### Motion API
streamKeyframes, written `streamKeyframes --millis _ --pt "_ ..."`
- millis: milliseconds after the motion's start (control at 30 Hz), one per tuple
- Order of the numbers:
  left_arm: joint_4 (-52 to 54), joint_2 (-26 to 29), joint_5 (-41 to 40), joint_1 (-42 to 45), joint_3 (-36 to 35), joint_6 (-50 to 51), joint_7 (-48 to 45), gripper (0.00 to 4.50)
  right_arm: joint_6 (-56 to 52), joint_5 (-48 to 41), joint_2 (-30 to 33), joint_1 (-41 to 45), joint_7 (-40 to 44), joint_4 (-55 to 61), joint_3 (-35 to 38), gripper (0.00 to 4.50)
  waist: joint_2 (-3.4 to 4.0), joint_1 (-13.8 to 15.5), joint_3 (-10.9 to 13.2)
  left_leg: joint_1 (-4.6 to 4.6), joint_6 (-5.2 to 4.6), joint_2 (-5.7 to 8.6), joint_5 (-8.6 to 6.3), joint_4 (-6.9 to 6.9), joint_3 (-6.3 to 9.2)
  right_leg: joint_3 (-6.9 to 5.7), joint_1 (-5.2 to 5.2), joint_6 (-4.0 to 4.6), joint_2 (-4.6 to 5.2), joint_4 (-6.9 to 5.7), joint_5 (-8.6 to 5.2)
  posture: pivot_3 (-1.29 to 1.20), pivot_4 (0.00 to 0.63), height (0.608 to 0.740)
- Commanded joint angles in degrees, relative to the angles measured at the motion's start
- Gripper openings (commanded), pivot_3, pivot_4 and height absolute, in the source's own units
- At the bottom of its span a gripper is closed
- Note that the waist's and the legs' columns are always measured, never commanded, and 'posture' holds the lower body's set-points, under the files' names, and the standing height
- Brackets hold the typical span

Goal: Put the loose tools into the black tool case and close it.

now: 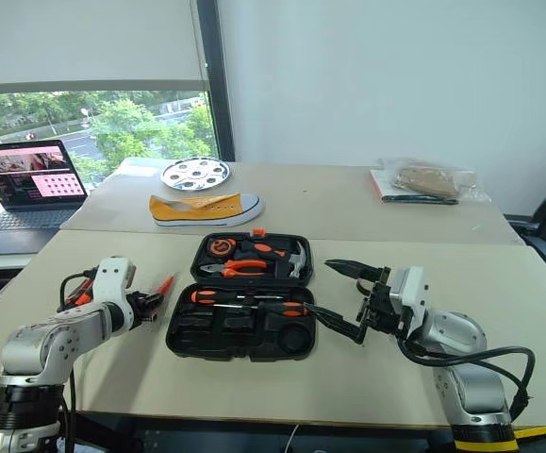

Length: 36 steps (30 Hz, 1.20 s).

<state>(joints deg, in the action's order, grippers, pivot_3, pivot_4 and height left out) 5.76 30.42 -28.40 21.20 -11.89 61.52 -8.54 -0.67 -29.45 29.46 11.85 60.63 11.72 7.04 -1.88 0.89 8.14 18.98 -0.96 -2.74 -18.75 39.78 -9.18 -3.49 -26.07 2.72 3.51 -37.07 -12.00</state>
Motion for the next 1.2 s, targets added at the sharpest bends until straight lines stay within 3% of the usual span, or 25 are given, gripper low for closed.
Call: streamKeyframes --millis 33,267,333,400,500,633,733,800,967,1200 --pt "-2.02 -0.87 0.41 -1.33 0.74 0.95 -1.99 0.45 -0.20 -1.27 0.77 0.91 -0.59 2.29 0.63 4.50 0.02 -0.03 -0.01 0.00 0.00 0.00 0.00 0.00 0.00 0.00 0.00 0.00 0.00 0.00 0.00 0.00 0.150 0.740" --pt "-0.70 0.52 -1.09 -5.87 -7.00 -9.39 -9.14 0.45 -0.26 -1.40 1.45 -0.39 -0.66 2.98 1.12 4.50 0.06 -0.59 -0.04 -0.03 0.00 -0.07 0.01 -0.01 0.01 0.05 0.01 0.00 -0.02 0.00 0.00 0.00 0.150 0.740" --pt "0.77 2.21 -3.39 -8.41 -9.44 -16.19 -17.97 0.45 -0.22 -1.47 1.72 -1.43 -0.58 3.48 1.24 4.50 0.05 -0.80 -0.03 0.00 0.00 -0.11 0.01 -0.01 0.03 0.08 -0.01 0.00 -0.02 0.01 0.00 0.00 0.150 0.740" --pt "2.30 4.61 -5.78 -11.08 -10.15 -26.24 -32.61 0.45 -0.33 -1.57 1.95 -2.17 -0.50 3.99 1.24 4.50 -0.02 -1.03 0.01 0.07 0.02 -0.16 0.01 -0.02 0.01 0.05 -0.11 0.02 -0.02 0.01 -0.01 0.00 0.150 0.740" --pt "2.81 8.20 -8.29 -12.87 -9.13 -29.94 -44.50 0.45 -0.46 -1.71 2.25 -2.63 -0.40 4.40 1.13 4.50 -0.04 -0.92 0.03 0.21 0.03 -0.14 0.01 0.02 0.00 -0.17 -0.20 0.03 -0.03 0.04 -0.02 0.00 0.150 0.740" --pt "2.79 15.49 -7.95 -9.53 -2.55 -31.96 -58.49 0.45 -0.76 -2.25 3.09 -3.49 0.32 4.76 1.58 4.50 -0.02 -0.50 0.04 0.23 0.00 -0.09 0.00 0.03 0.00 -0.19 -0.17 0.00 -0.04 0.09 -0.04 0.00 0.150 0.740" --pt "-1.24 19.24 2.21 -2.27 8.07 -40.39 -64.87 0.45 -0.92 -2.63 3.75 -4.30 0.46 5.14 1.67 4.50 -0.02 -0.04 0.06 0.29 -0.04 -0.06 -0.03 0.04 0.03 -0.22 -0.14 -0.02 -0.05 0.20 -0.05 0.00 0.150 0.740" --pt "-7.07 18.53 10.31 4.95 15.45 -46.33 -66.05 0.45 -0.96 -2.61 3.68 -4.93 0.13 5.68 1.60 4.50 -0.01 -0.09 0.06 0.29 -0.05 -0.02 -0.03 0.04 0.02 -0.18 -0.10 -0.02 -0.09 0.24 -0.04 0.00 0.150 0.740" --pt "-16.94 15.69 18.35 14.40 24.03 -51.97 -68.60 0.45 -1.21 -2.56 3.41 -6.95 -1.03 7.96 1.29 4.50 -0.03 -0.54 0.06 0.33 -0.08 0.10 -0.01 0.07 0.03 -0.14 -0.09 -0.03 -0.17 0.29 -0.04 0.00 0.150 0.740" --pt "-23.09 13.91 20.68 17.28 26.73 -56.12 -72.88 0.45 -1.00 -2.41 3.59 -9.03 -2.77 9.67 1.95 4.50 -0.05 -1.12 0.08 0.37 -0.20 0.00 -0.08 0.05 0.05 -0.19 -0.17 -0.17 -0.20 0.29 -0.13 0.00 0.150 0.740"
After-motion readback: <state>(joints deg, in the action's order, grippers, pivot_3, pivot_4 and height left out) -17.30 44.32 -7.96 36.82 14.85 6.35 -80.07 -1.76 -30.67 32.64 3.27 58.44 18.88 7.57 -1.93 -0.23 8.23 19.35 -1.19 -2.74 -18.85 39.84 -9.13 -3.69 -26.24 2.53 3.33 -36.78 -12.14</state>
